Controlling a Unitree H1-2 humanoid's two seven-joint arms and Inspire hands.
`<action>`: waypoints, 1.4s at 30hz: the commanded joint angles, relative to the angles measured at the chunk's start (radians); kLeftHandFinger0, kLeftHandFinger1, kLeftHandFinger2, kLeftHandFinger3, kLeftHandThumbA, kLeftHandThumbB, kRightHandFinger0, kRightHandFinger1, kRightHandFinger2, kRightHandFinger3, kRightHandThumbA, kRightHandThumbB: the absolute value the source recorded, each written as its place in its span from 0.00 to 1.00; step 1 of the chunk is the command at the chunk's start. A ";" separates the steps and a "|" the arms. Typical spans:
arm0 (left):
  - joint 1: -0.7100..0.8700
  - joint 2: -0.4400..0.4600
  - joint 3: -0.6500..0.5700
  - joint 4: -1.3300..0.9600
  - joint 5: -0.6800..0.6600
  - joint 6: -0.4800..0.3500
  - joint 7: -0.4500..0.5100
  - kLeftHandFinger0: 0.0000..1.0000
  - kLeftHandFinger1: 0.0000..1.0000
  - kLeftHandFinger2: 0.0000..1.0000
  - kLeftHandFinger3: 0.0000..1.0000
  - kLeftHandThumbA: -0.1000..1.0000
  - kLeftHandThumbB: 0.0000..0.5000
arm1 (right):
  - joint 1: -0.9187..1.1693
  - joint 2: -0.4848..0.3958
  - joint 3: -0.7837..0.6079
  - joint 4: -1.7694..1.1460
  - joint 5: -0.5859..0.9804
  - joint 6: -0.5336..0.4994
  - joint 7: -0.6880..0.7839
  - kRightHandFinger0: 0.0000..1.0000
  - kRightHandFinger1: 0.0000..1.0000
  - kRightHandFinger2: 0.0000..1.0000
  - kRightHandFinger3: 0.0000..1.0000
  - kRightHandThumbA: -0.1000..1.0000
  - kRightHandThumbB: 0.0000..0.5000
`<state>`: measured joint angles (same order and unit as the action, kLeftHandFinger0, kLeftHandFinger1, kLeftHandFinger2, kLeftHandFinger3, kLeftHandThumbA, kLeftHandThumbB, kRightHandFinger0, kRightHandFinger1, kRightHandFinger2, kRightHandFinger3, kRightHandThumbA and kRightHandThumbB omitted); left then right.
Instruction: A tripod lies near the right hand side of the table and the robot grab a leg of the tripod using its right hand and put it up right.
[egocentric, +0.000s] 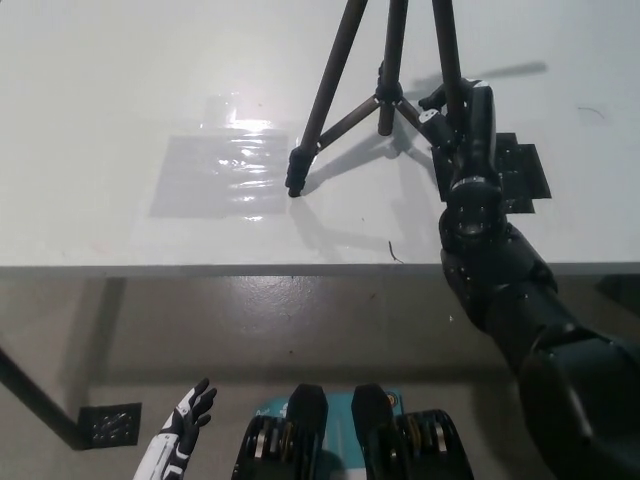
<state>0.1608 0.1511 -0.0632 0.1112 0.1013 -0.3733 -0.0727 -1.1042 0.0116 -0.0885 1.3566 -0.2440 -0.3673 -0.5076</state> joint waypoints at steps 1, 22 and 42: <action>-0.008 0.008 0.001 -0.004 0.002 -0.049 0.000 1.00 1.00 1.00 1.00 1.00 0.69 | -0.013 -0.007 0.032 0.001 0.012 -0.044 -0.031 0.00 0.00 0.33 0.18 0.00 0.29; 0.008 0.010 -0.006 -0.018 -0.004 -0.031 -0.012 1.00 1.00 1.00 1.00 1.00 0.70 | 0.014 -0.070 0.010 -0.183 0.213 0.016 0.587 1.00 1.00 1.00 1.00 0.85 1.00; 0.022 0.011 -0.014 -0.025 0.005 -0.019 -0.018 1.00 1.00 1.00 1.00 1.00 0.70 | 0.096 -0.167 -0.020 -1.371 0.549 0.390 0.628 1.00 1.00 1.00 1.00 0.82 1.00</action>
<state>0.1644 0.1508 -0.0634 0.1247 0.1023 -0.3717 -0.0739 -0.9180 -0.0712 -0.0699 0.6566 0.0036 -0.2462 0.0009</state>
